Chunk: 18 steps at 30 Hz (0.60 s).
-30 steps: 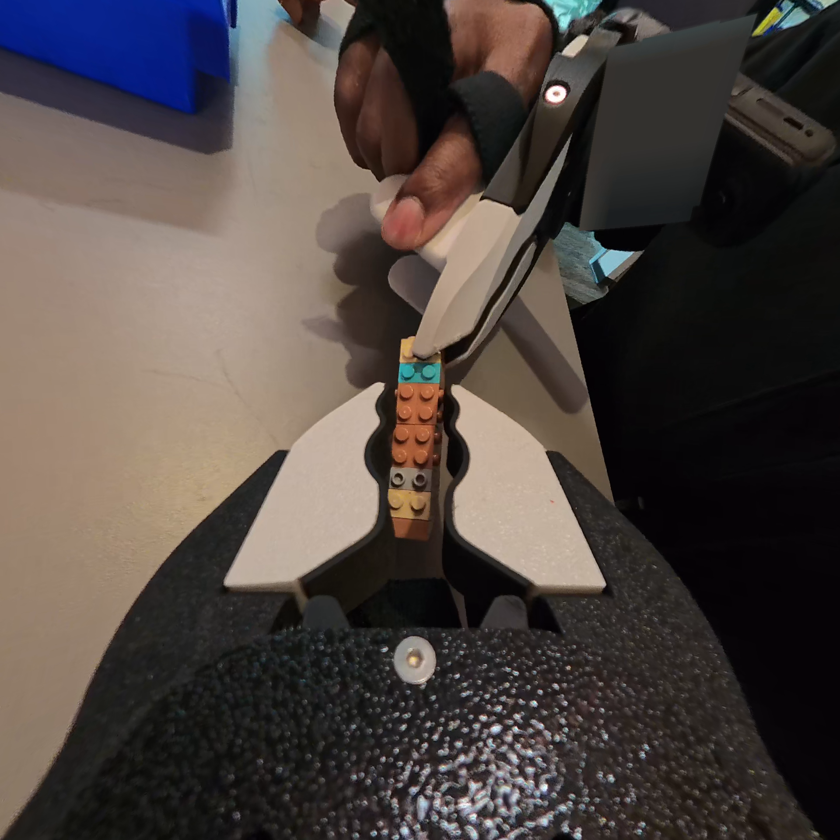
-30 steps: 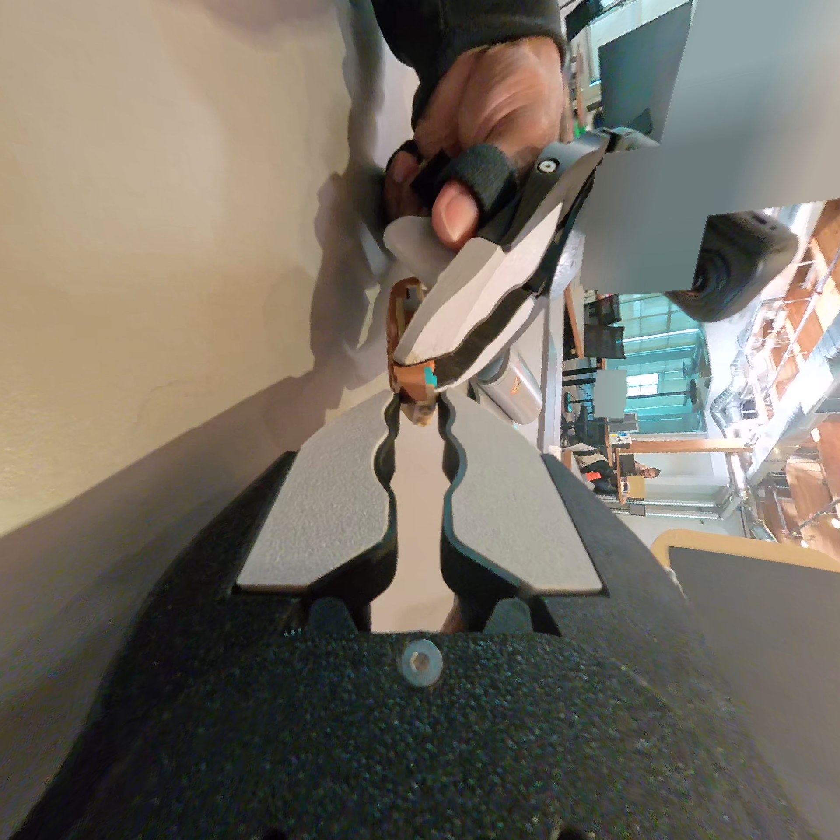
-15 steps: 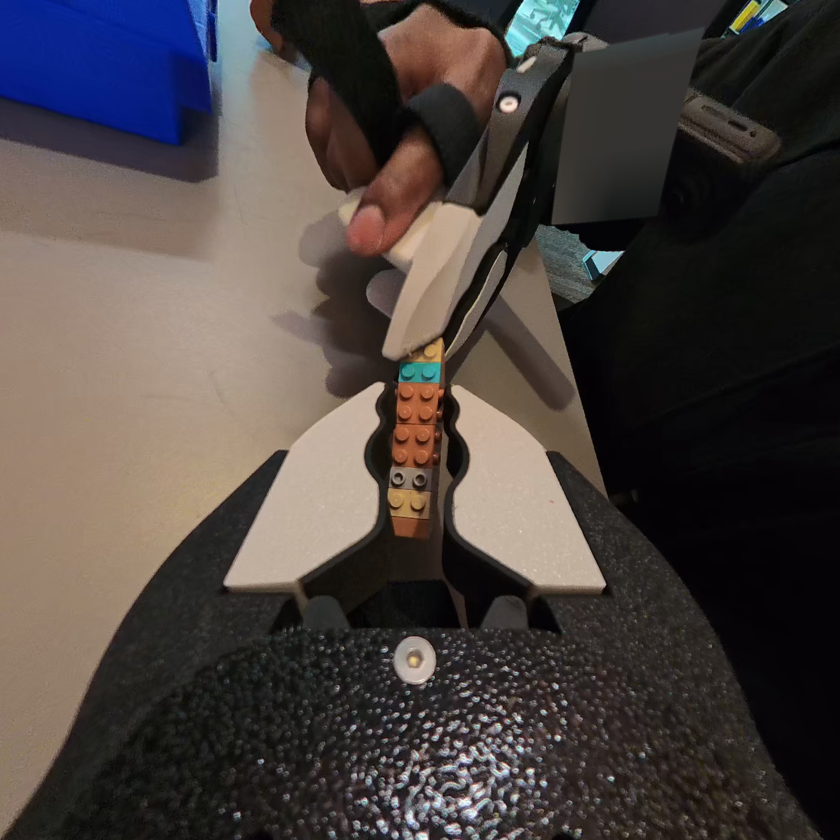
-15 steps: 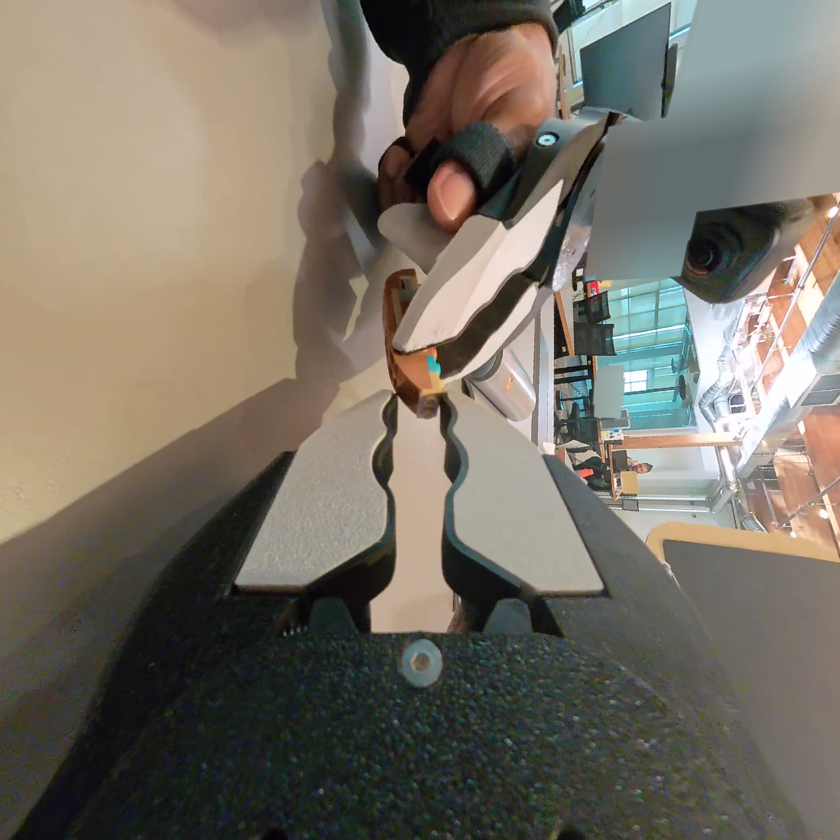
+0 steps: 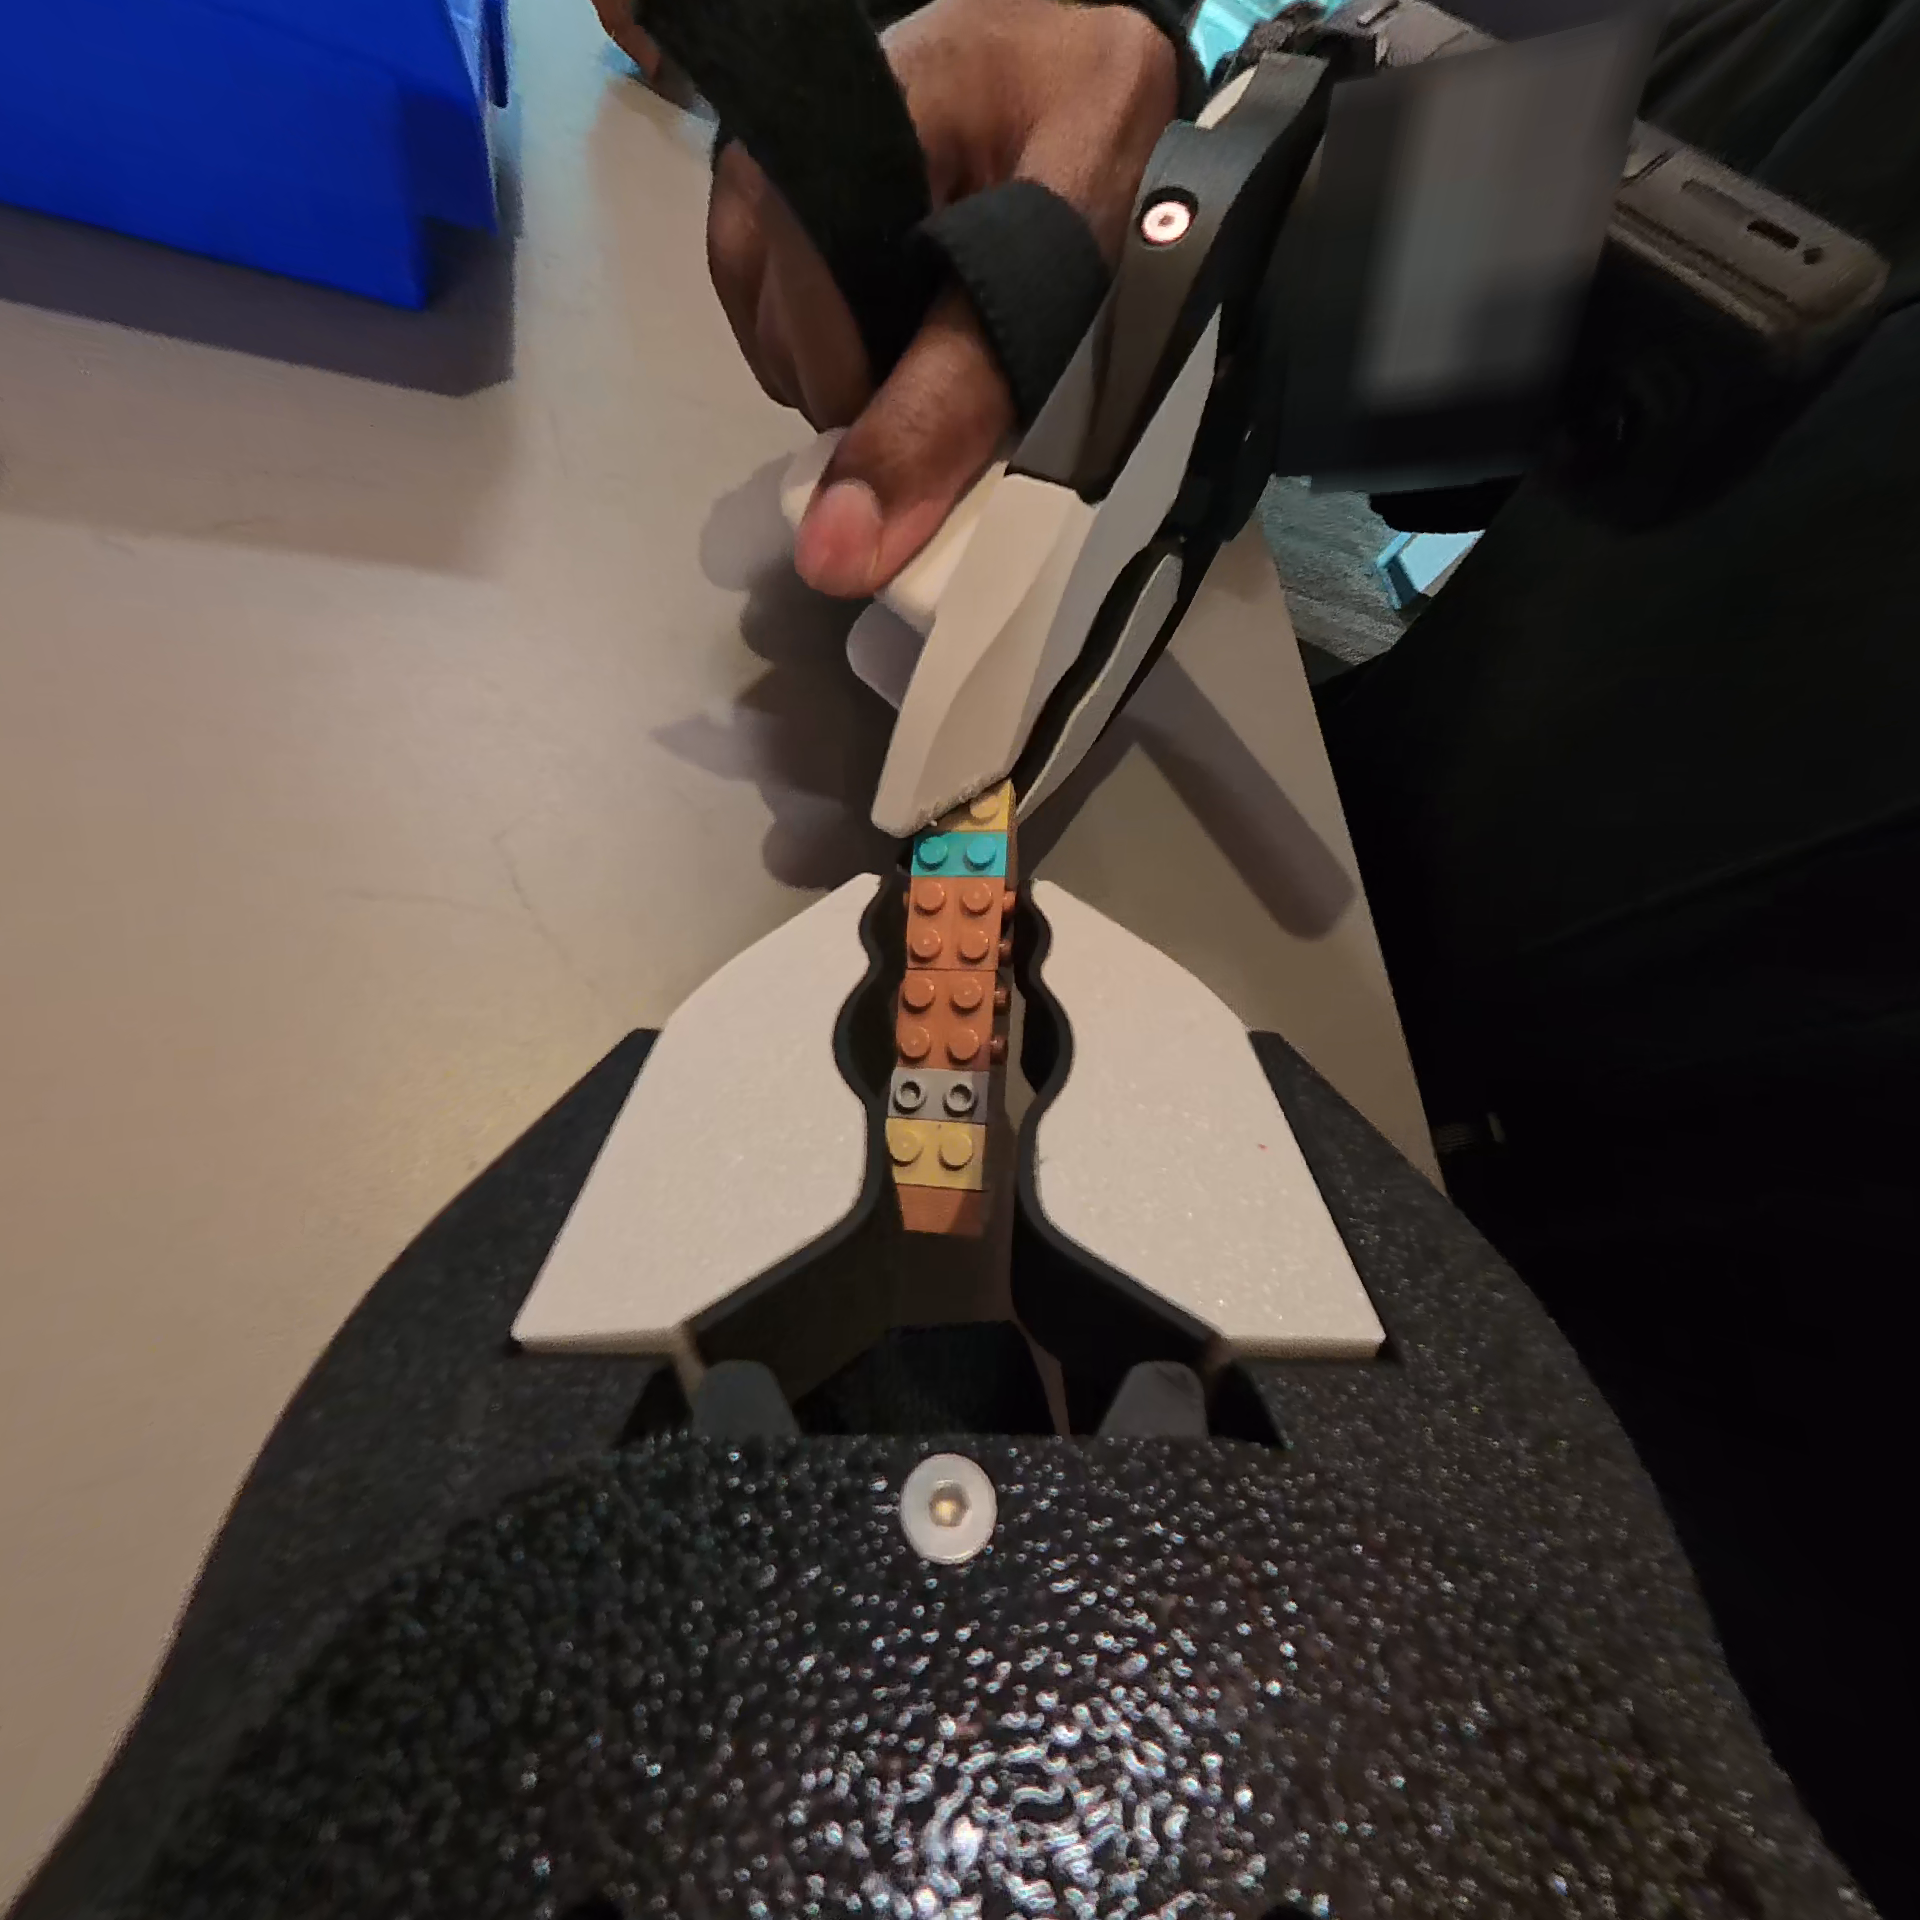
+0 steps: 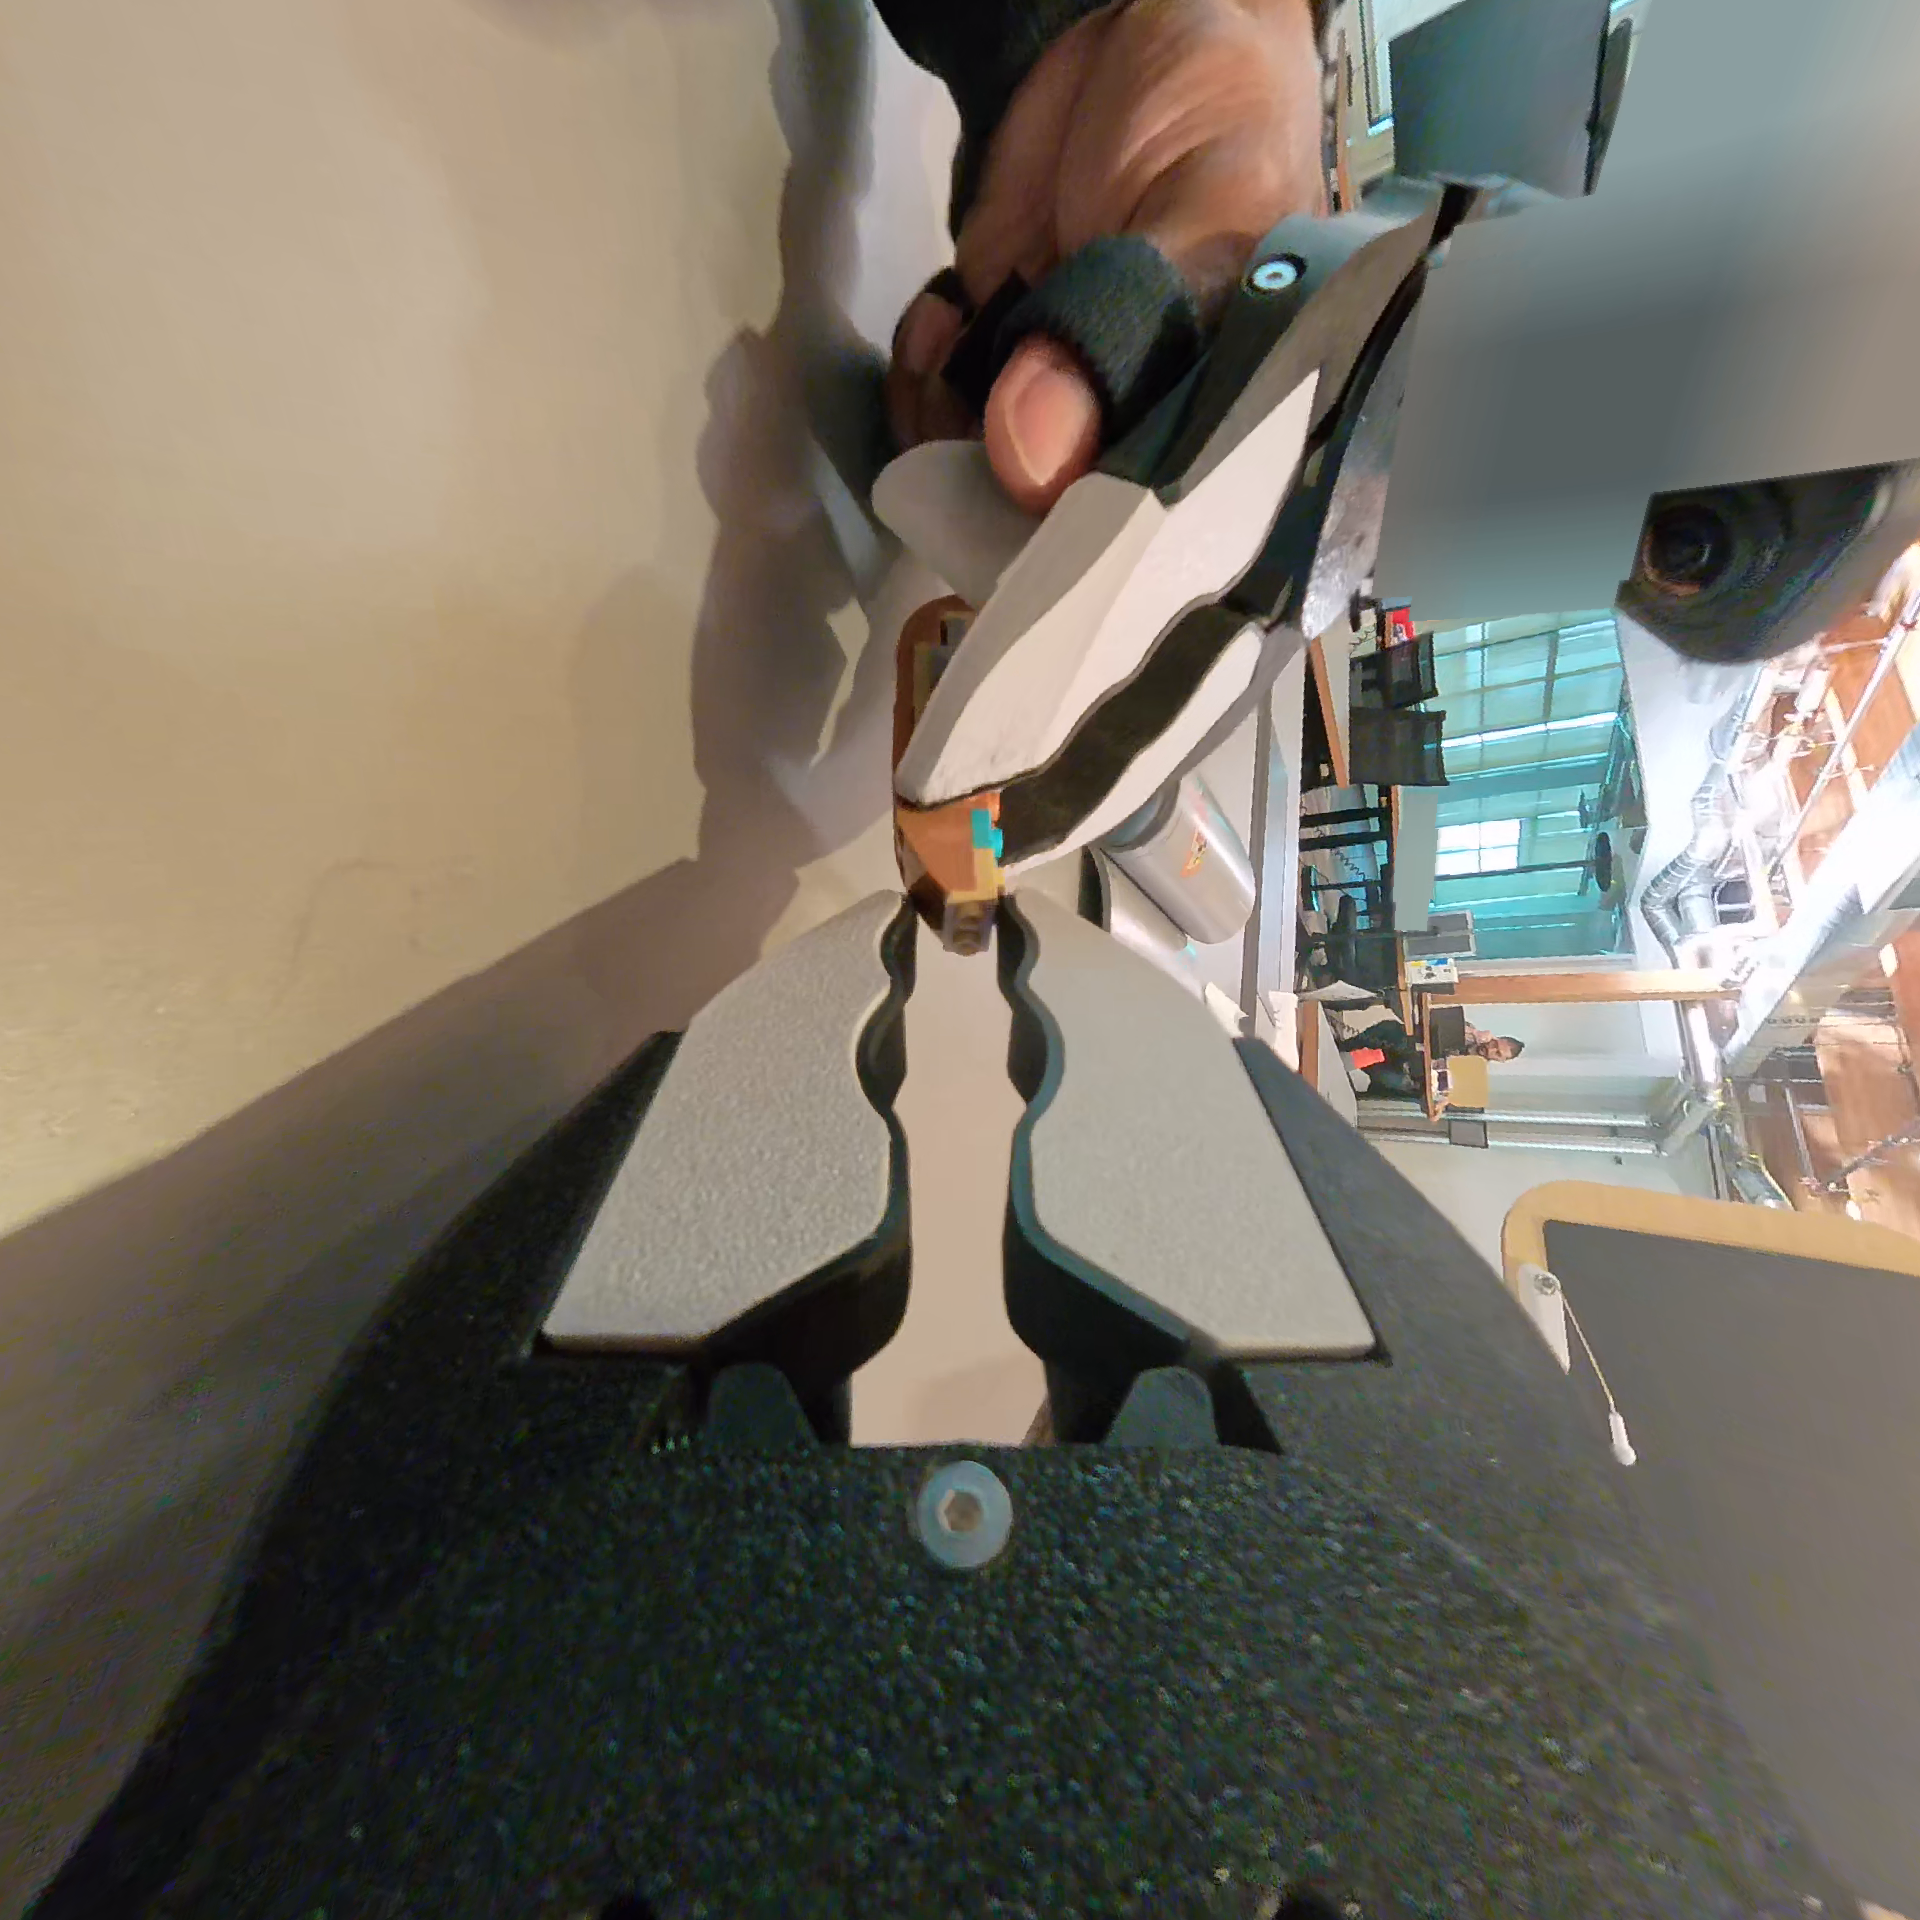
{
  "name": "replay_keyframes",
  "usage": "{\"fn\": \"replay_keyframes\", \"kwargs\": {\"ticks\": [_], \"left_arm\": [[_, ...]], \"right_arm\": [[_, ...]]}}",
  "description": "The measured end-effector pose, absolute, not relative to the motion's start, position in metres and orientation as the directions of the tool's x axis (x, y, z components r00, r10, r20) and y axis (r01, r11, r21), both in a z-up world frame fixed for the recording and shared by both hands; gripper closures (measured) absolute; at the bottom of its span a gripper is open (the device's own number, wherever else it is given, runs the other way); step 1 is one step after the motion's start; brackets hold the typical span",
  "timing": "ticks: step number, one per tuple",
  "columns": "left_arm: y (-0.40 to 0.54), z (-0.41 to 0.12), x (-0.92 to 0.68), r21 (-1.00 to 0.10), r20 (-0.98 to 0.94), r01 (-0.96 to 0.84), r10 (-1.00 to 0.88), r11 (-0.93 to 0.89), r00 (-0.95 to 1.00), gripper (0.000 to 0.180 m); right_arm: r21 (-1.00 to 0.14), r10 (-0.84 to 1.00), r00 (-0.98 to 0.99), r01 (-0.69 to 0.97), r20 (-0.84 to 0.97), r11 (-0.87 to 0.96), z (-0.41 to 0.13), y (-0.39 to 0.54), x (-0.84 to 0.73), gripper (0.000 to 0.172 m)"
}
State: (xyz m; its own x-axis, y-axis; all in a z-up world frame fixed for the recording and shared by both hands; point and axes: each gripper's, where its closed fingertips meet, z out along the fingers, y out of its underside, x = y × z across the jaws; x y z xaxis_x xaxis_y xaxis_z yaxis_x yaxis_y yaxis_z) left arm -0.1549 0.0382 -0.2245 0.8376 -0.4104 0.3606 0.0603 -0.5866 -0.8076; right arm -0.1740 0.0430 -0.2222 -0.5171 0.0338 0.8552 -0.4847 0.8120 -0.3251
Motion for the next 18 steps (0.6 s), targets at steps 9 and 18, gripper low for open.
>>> {"fn": "replay_keyframes", "kwargs": {"ticks": [9,18], "left_arm": [[0.046,-0.216,-0.192,-0.839,-0.158,-0.301,-0.327,-0.454,0.932,0.161],[0.055,-0.205,-0.221,-0.64,-0.671,-0.663,-0.137,-0.389,0.729,0.161]], "right_arm": [[-0.582,0.336,-0.667,-0.181,0.665,0.793,-0.225,0.074,-0.194,0.143],[-0.917,0.664,-0.728,0.363,-0.171,0.163,-0.195,0.064,-0.2,0.133]]}}
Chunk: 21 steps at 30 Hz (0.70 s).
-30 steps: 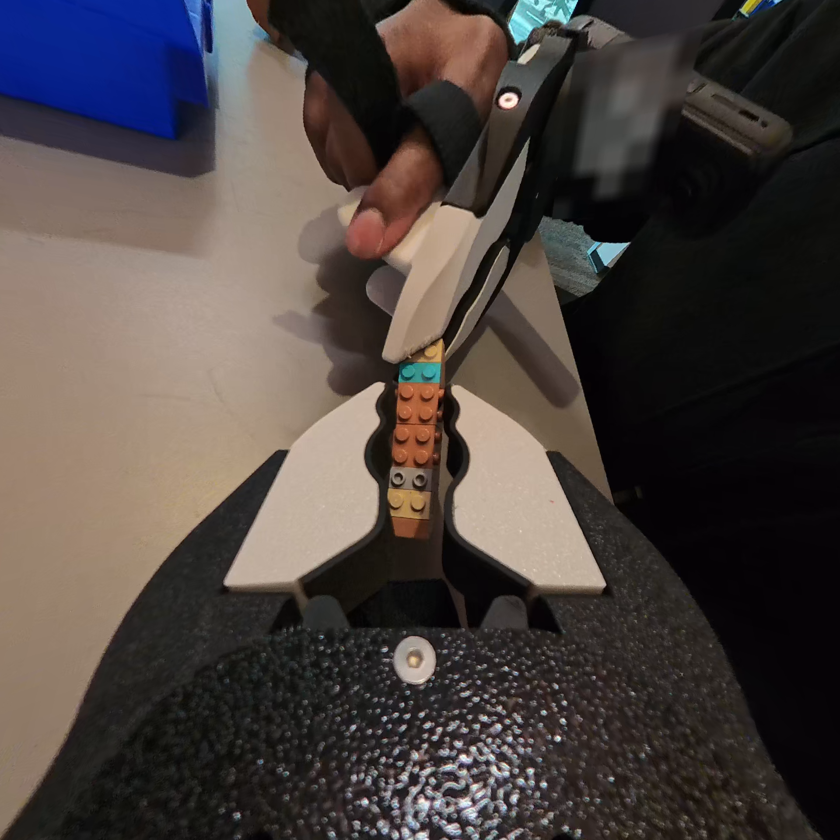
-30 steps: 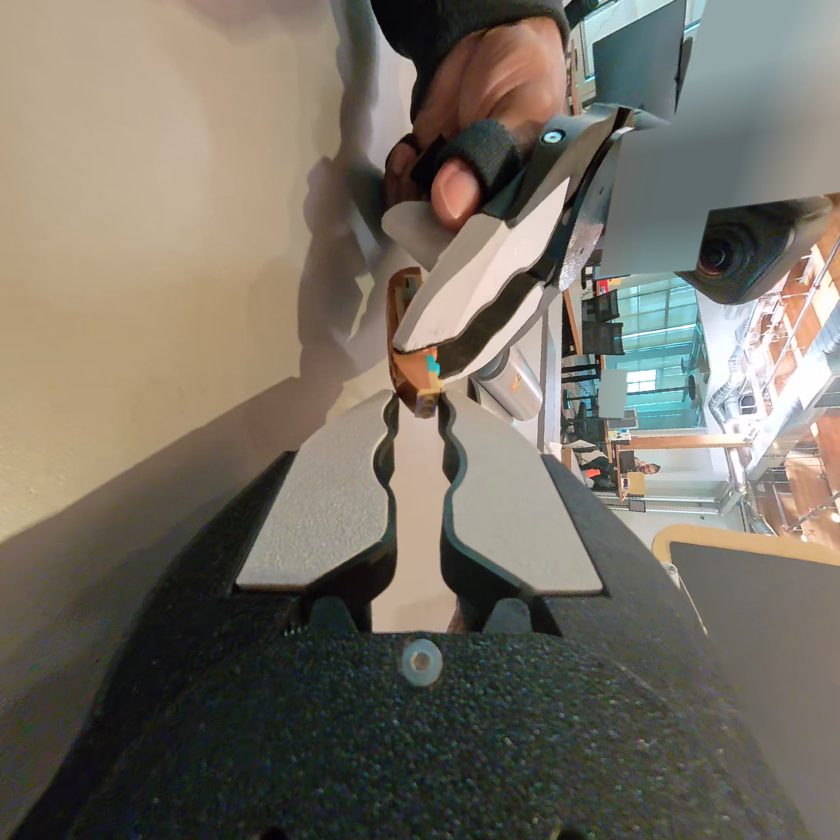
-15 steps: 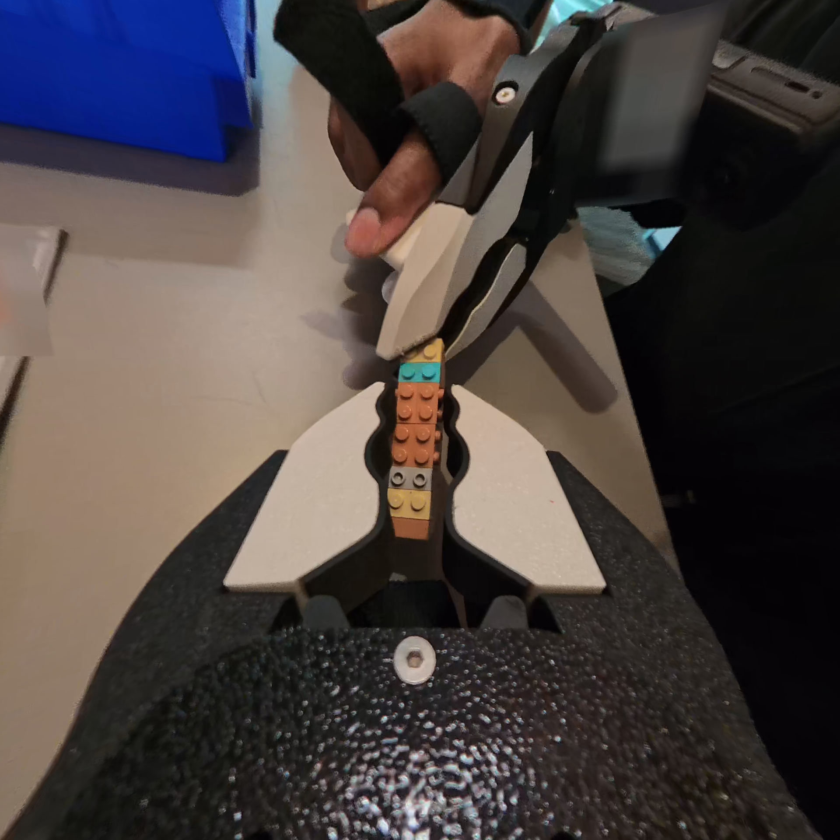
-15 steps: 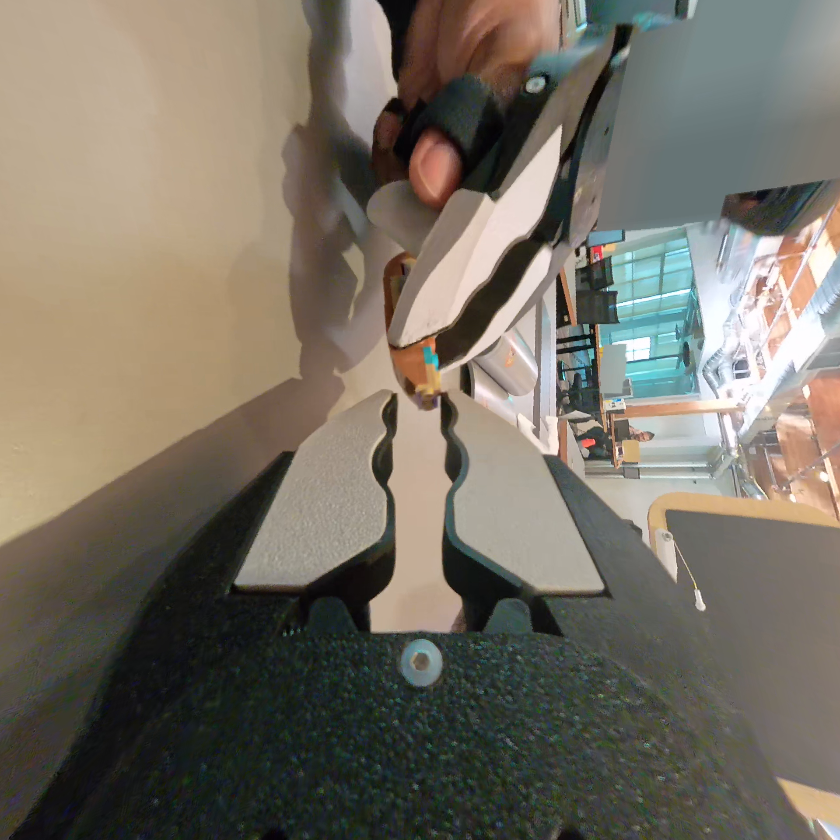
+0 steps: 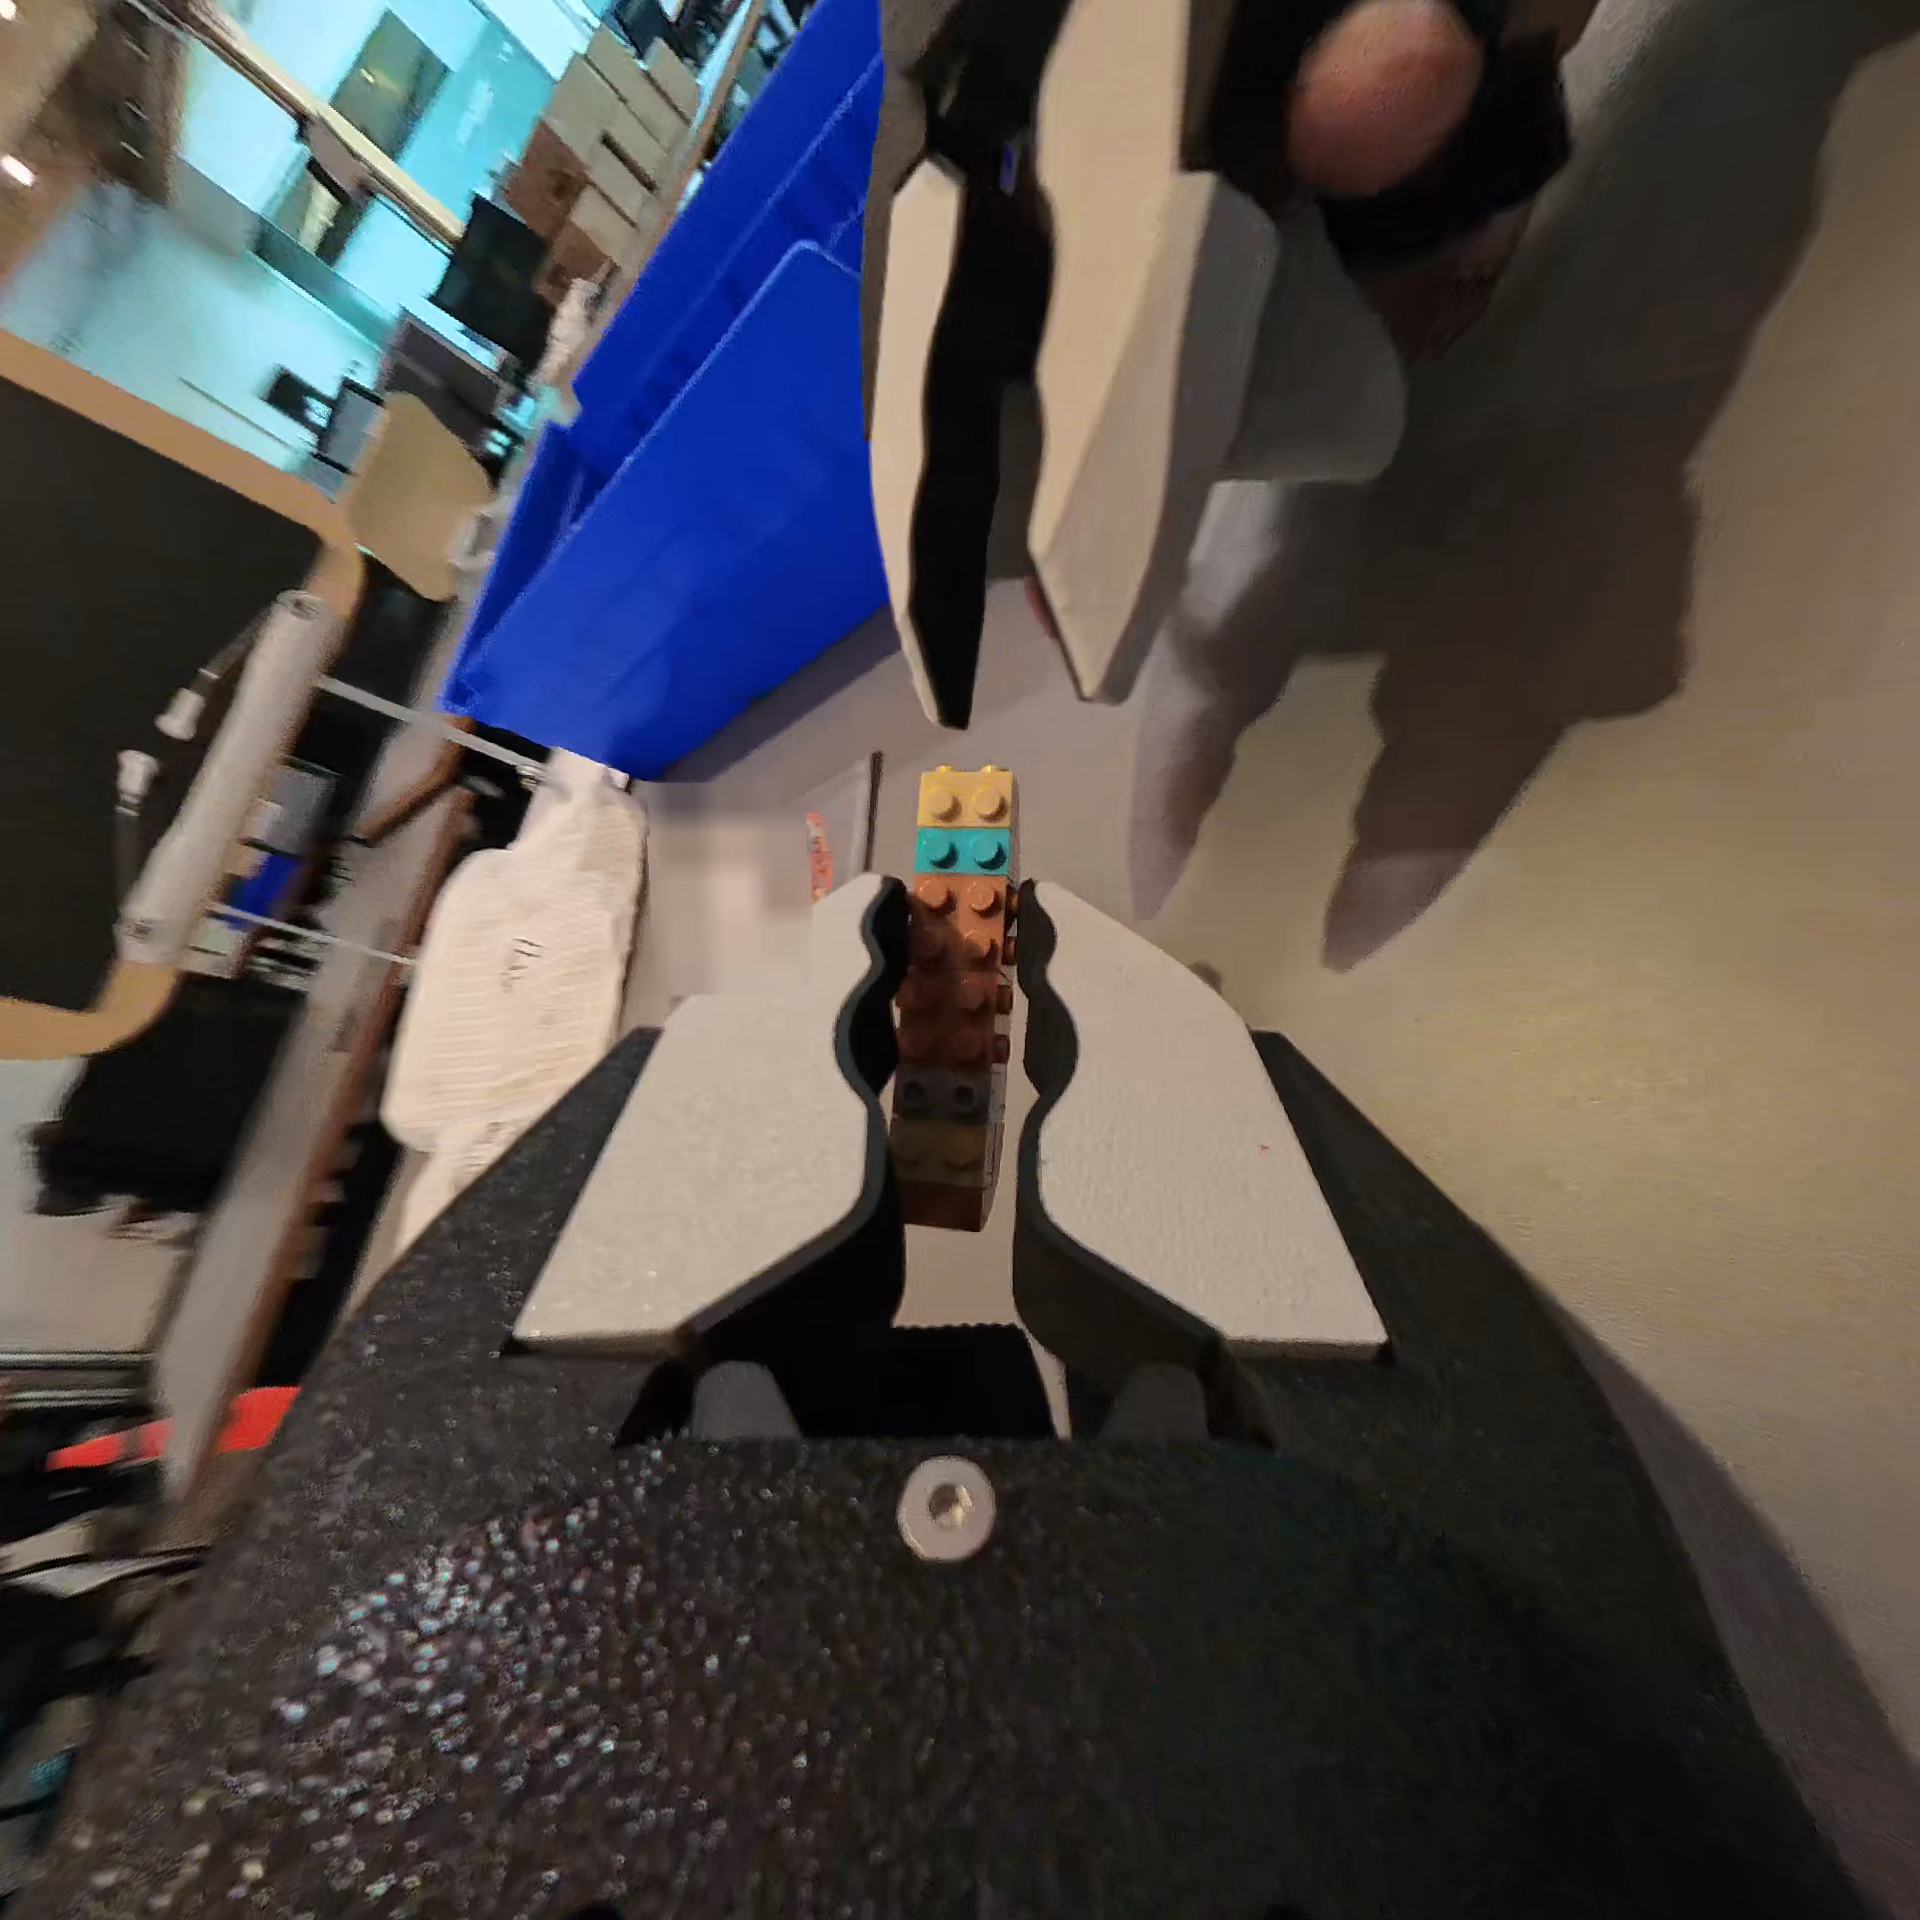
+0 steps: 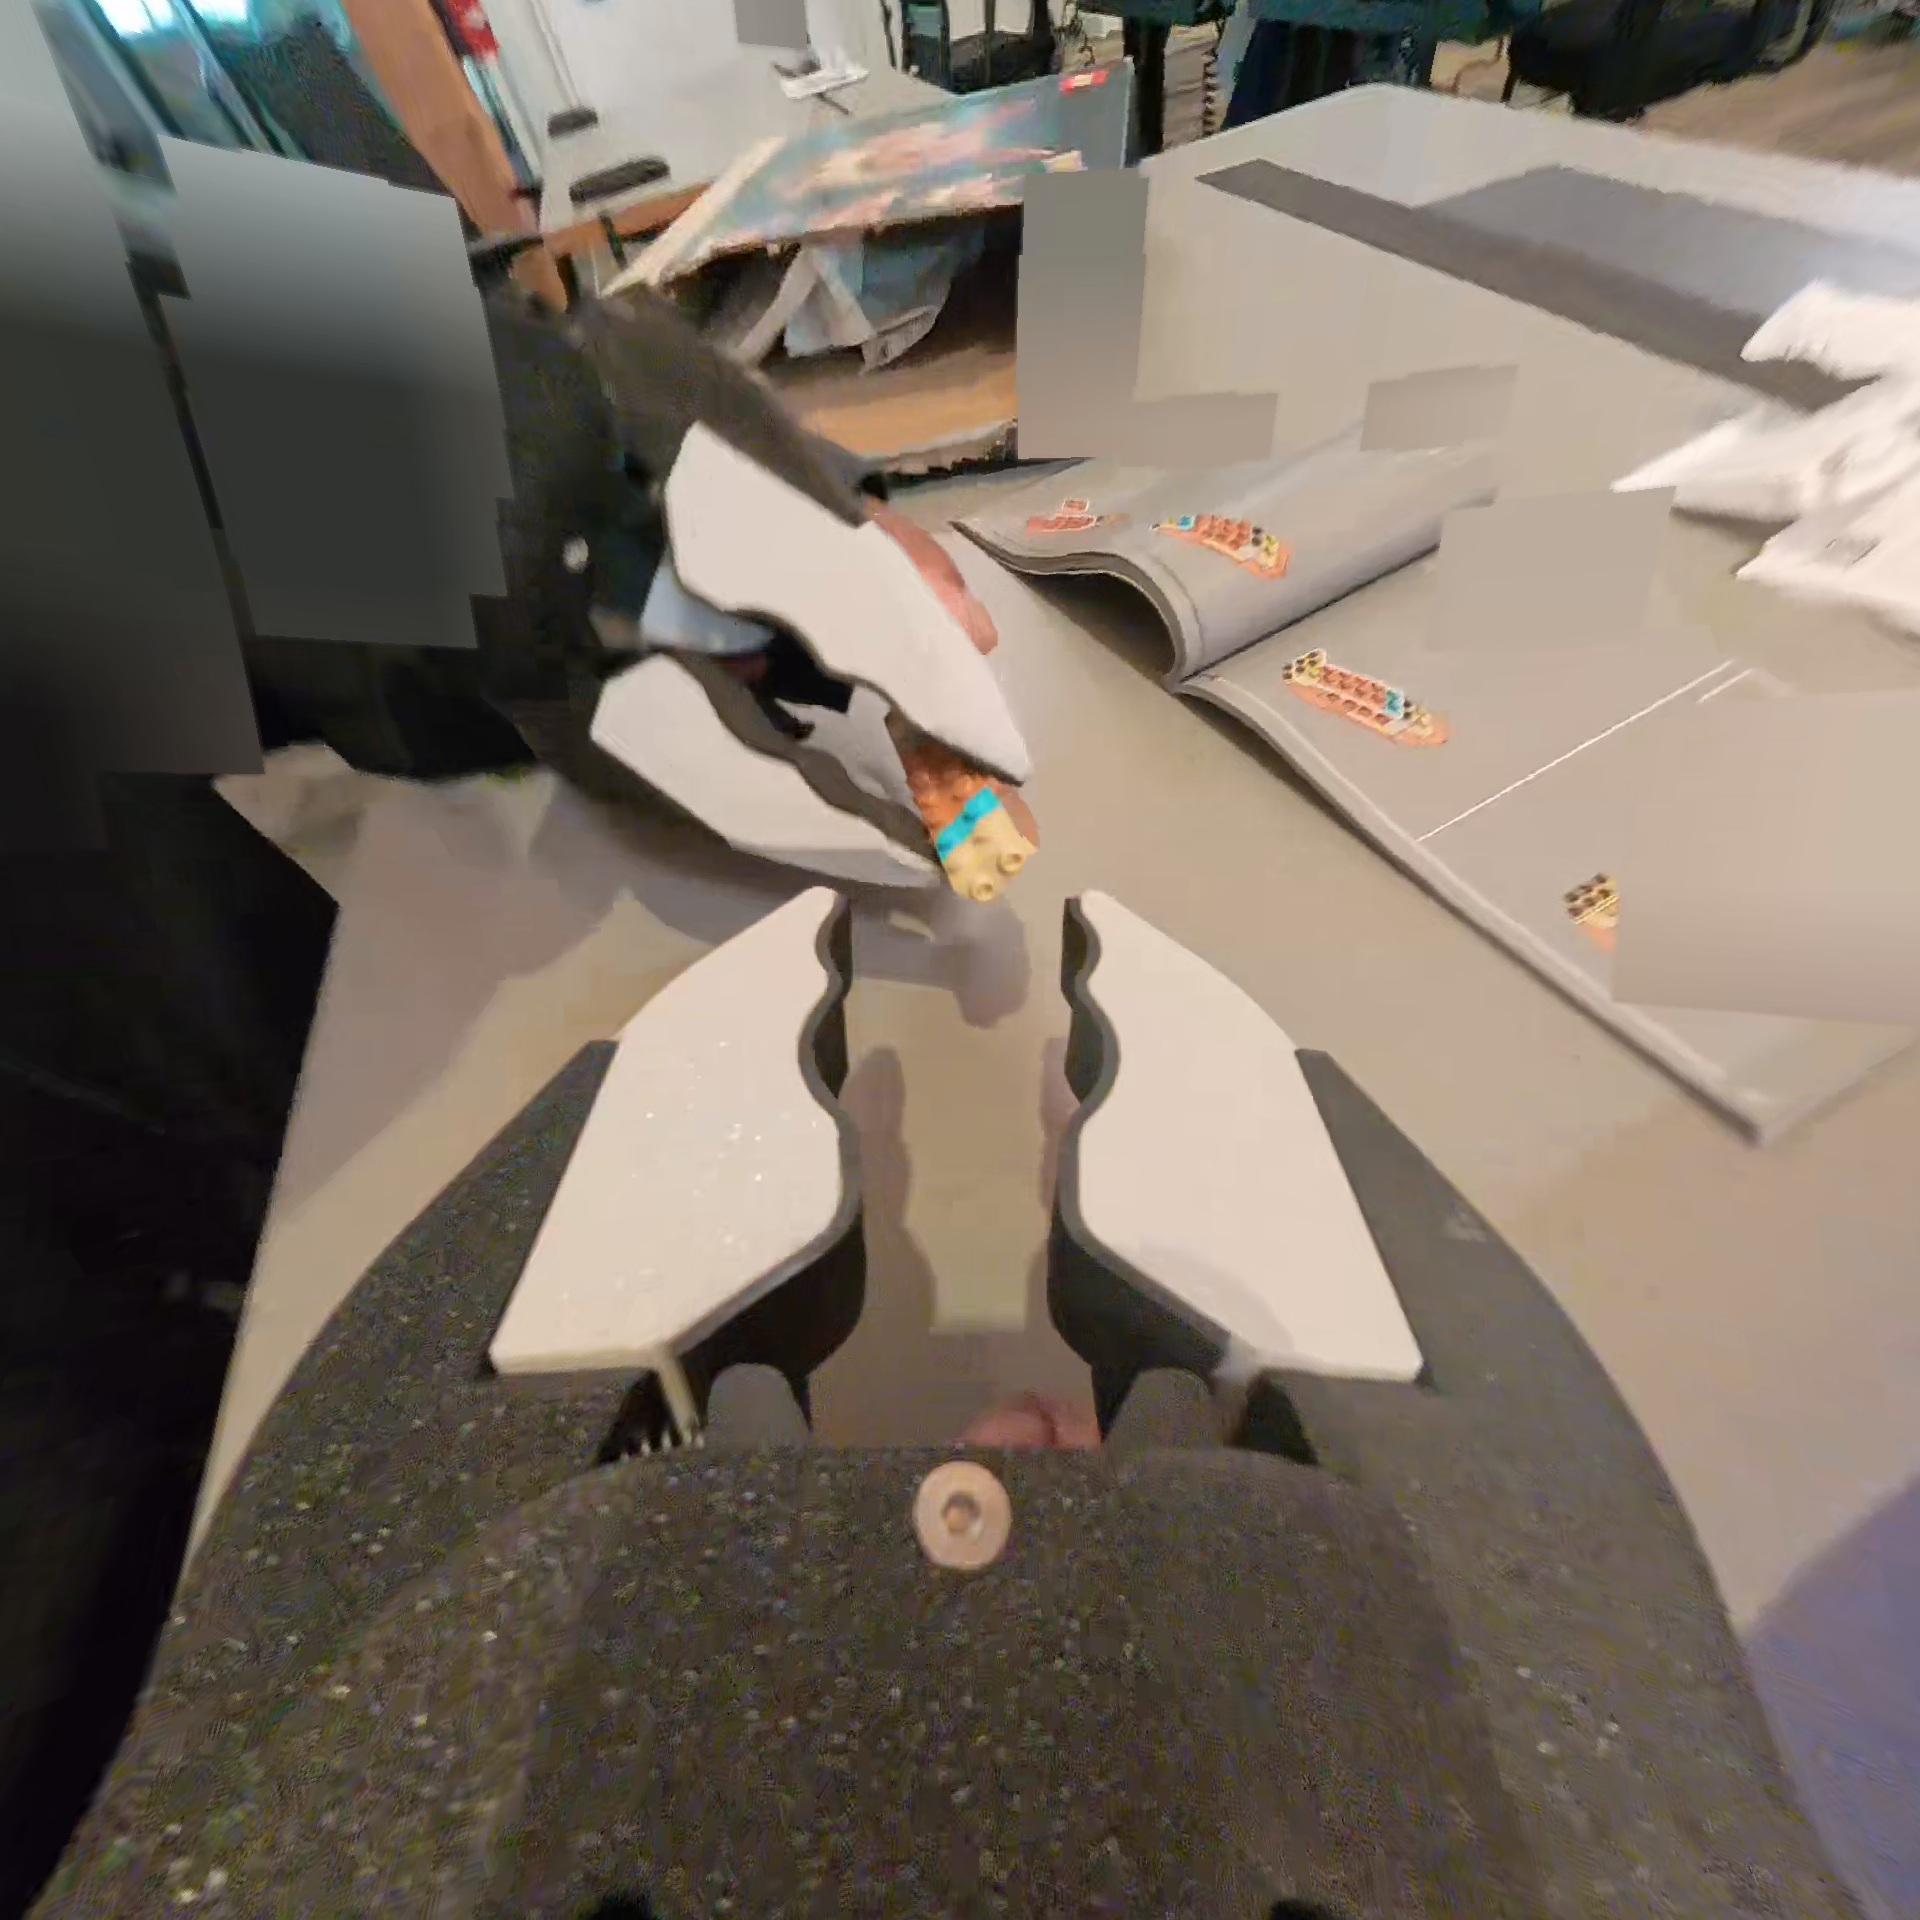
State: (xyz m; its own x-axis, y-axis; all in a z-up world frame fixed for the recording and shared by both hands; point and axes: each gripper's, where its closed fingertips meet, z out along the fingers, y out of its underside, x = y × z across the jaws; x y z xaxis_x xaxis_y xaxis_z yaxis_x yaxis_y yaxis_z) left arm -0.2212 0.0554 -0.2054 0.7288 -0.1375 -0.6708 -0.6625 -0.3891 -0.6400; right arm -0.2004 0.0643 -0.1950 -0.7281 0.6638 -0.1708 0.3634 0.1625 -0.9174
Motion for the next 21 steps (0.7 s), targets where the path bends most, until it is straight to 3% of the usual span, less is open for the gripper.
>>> {"fn": "replay_keyframes", "kwargs": {"ticks": [5,10,21], "left_arm": [[0.06,-0.201,-0.215,-0.531,-0.793,-0.766,-0.107,-0.363,0.6,0.161],[0.063,-0.202,-0.212,-0.468,-0.839,-0.809,-0.108,-0.355,0.533,0.161],[0.065,-0.198,-0.209,-0.383,-0.899,-0.861,-0.08,-0.333,0.431,0.161]], "right_arm": [[-0.875,0.694,-0.646,0.482,-0.32,0.045,-0.2,0.061,-0.207,0.135],[-0.848,0.667,-0.629,0.529,-0.399,-0.008,-0.201,0.06,-0.206,0.152],[-0.868,0.659,-0.656,0.497,-0.367,0.011,-0.199,0.058,-0.202,0.157]]}}
